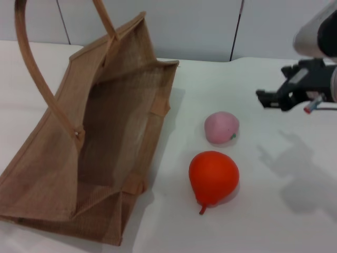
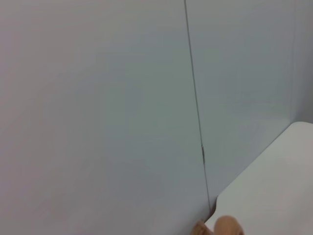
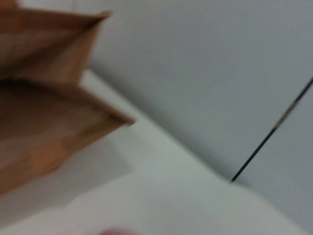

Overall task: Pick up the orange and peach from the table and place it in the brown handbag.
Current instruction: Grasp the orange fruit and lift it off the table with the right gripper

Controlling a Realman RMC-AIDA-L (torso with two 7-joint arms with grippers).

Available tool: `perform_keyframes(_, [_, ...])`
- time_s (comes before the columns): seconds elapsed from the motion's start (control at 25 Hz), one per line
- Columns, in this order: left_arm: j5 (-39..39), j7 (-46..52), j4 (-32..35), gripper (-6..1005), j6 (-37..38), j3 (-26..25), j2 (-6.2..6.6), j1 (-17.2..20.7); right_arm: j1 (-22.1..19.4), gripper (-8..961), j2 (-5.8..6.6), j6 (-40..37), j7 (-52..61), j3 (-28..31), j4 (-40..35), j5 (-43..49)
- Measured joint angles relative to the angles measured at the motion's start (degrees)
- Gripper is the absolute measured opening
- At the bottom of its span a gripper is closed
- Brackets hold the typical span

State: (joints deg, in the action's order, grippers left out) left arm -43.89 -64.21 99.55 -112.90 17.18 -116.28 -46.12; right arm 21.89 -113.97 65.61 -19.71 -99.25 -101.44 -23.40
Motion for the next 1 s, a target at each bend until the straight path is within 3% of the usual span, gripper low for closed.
perform_keyframes(0.2, [0.14,-0.03,0.00,121,0.09,0.06,0.06,-0.01,1.92,704,-0.28,13.05,-0.10,2.05,-2.27,-6.71])
perform_keyframes(0.32, [0.40,-0.03,0.01,121,0.12,0.09,0.15,0.17,2.54,704,-0.31,16.60,-0.26,2.61,-2.19,-11.05])
perform_keyframes(0.64, [3.10,-0.07,0.07,121,0.27,0.14,0.22,0.41,5.25,705,-1.19,22.39,-2.56,3.39,3.63,-15.45])
perform_keyframes(1.0, [3.68,-0.13,0.00,121,1.26,1.58,0.17,0.71,7.74,708,-1.27,22.18,-3.78,3.50,10.59,-17.30])
